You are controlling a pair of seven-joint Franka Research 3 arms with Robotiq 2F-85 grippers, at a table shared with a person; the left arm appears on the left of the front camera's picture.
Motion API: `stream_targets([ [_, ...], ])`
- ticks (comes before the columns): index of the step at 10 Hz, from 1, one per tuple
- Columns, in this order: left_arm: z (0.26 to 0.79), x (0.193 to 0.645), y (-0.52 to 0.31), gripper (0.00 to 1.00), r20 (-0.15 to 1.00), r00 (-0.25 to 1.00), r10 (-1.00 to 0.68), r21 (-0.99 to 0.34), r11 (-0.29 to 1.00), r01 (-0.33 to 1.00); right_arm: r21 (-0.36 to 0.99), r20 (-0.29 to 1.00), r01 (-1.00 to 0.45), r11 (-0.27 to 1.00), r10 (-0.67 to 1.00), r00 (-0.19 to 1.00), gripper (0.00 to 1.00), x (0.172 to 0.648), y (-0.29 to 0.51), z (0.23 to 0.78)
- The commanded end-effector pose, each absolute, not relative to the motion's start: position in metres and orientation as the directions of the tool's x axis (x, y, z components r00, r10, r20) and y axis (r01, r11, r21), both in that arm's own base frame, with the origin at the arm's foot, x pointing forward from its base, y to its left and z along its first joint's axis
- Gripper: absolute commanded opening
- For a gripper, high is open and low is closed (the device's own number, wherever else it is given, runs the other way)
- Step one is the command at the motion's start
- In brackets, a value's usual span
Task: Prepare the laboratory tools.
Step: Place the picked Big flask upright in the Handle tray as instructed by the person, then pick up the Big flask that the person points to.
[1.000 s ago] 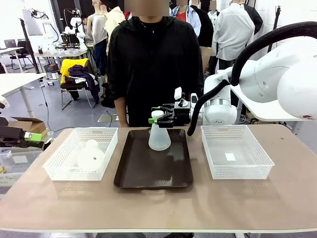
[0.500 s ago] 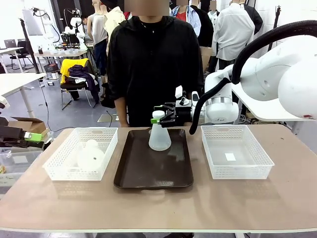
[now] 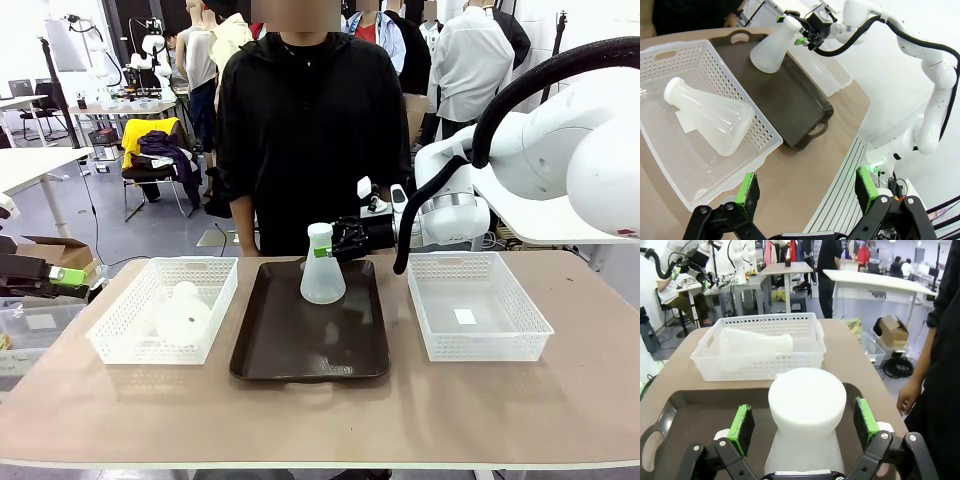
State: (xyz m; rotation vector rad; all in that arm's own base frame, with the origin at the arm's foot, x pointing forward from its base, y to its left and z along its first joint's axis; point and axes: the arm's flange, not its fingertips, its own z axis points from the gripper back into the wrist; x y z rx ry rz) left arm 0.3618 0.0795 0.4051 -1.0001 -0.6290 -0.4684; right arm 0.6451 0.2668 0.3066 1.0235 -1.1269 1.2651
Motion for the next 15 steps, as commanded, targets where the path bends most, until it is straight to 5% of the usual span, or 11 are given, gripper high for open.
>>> stream_targets([
  [1,0.405,0.36,0.08,1.0,0.679,0.73,-0.077,-0.624,0.463,0.63,-0.084,0.988,-0.994,0.066,0.137,-0.075,1.0,0.645,0.269,0.308],
  [11,0.405,0.36,0.08,1.0,0.679,0.73,-0.077,-0.624,0.463,0.63,-0.073,0.985,-0.996,0.059,0.162,-0.063,1.0,0.647,0.268,0.31],
  [15,0.405,0.36,0.08,1.0,0.679,0.73,-0.077,-0.624,0.463,0.63,-0.069,0.959,-0.997,0.018,0.278,-0.061,1.0,0.601,0.222,0.366],
])
